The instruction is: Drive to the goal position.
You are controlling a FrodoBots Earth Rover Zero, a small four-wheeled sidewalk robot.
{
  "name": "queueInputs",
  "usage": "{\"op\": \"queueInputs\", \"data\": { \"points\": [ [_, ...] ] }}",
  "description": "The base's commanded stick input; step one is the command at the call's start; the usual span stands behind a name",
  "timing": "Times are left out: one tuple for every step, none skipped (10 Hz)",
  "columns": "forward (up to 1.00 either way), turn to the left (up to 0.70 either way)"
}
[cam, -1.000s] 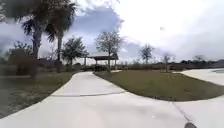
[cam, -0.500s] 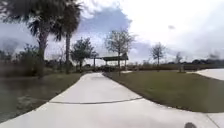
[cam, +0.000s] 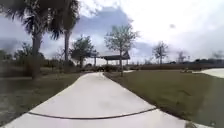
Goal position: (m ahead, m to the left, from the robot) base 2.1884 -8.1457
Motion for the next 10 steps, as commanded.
{"op": "queueInputs", "data": {
  "points": [
    [1.00,0.23],
    [1.00,0.36],
    [1.00,0.40],
    [1.00,0.40],
    [1.00,0.40],
    [1.00,0.31],
    [1.00,0.22],
    [1.00,0.12],
    [1.00,0.03],
    [1.00,0.00]
  ]
}}
